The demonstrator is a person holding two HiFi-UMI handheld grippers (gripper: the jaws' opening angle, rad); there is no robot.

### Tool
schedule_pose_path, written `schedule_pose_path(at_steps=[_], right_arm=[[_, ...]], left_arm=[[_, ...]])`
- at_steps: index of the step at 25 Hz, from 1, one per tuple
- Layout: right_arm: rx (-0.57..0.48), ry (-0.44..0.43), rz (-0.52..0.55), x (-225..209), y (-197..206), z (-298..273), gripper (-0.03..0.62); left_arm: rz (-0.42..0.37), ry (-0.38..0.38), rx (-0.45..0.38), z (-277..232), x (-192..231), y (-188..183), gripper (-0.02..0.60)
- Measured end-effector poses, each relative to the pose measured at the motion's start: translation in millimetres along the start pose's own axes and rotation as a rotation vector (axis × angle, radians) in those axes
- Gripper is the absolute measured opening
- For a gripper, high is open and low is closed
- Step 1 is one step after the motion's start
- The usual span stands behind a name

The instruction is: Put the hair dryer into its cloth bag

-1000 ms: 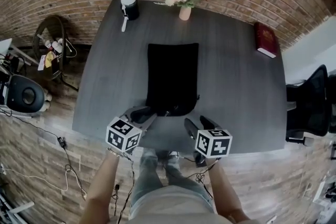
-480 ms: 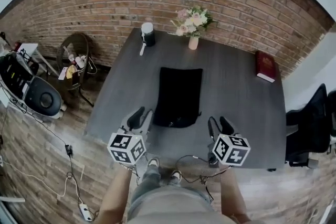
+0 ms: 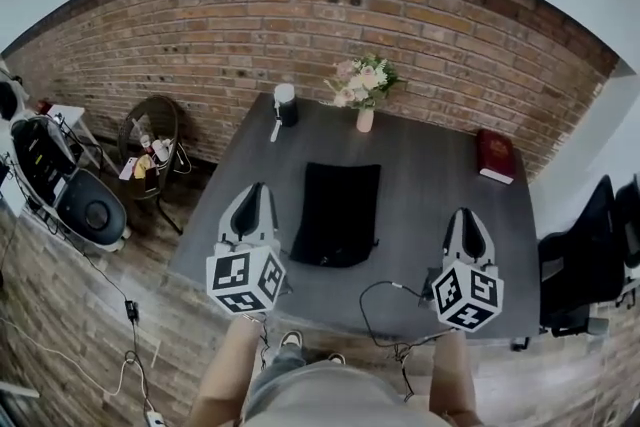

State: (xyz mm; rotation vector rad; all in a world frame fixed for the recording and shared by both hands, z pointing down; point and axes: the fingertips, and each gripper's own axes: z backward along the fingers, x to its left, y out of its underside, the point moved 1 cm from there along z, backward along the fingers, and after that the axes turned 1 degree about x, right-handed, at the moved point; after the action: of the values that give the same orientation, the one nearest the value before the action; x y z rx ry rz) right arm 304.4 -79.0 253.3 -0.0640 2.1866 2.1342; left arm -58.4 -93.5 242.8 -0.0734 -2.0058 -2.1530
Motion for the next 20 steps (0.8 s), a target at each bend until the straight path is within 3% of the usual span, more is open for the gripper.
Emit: schedule_pose_path(at_steps=[2, 8, 20], right_arm=[[-0.028, 0.033, -0.01, -7.0, -8.1, 3.9, 0.002], [-0.002, 0.101, 0.001, -18.3, -3.2, 10.9, -0.002], [0.053, 0.15, 0.032, -14.6, 13.8, 14.3, 0.0]], left_arm=[[-0.011, -0.012, -0.015, -0.3, 1.7, -7.3, 0.014], [-0.009, -0.013, -0.001, -2.8, 10.0, -4.8, 0.009], [-0.021, 0.025, 0.03, -13.5, 17.7, 6.7, 0.009]])
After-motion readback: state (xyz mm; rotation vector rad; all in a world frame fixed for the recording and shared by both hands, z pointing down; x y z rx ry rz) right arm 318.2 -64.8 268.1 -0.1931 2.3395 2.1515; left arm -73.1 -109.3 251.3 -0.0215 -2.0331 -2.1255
